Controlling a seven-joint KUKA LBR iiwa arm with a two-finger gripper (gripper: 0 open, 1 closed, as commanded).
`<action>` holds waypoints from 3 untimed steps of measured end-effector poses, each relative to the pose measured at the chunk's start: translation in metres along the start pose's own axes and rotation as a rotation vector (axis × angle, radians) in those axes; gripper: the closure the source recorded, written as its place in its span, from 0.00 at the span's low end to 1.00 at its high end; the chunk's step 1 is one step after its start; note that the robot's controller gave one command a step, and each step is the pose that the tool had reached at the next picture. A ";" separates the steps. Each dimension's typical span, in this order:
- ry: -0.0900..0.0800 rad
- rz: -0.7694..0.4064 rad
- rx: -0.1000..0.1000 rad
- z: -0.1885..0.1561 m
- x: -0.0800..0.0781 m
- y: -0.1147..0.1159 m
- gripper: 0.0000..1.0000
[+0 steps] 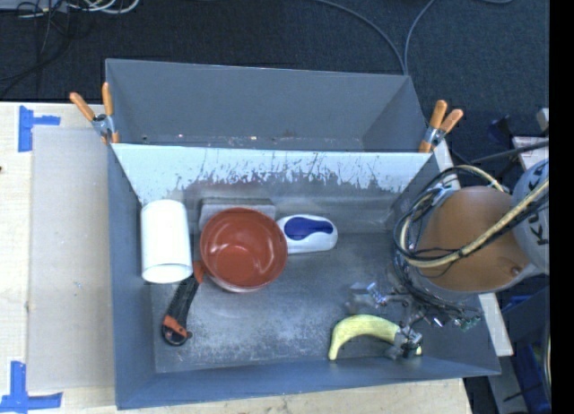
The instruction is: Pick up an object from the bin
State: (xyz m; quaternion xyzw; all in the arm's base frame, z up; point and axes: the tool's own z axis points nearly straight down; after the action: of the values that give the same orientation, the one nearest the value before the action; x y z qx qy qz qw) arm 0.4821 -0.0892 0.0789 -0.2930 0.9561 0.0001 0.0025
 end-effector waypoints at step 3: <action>0.020 0.189 -0.016 -0.023 -0.004 -0.005 1.00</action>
Offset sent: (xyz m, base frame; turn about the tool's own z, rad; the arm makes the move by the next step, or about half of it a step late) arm 0.0000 0.0000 0.0000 0.0000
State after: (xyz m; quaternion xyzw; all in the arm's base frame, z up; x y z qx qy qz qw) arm 0.4879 -0.0916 0.1022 -0.2017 0.9794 0.0050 -0.0096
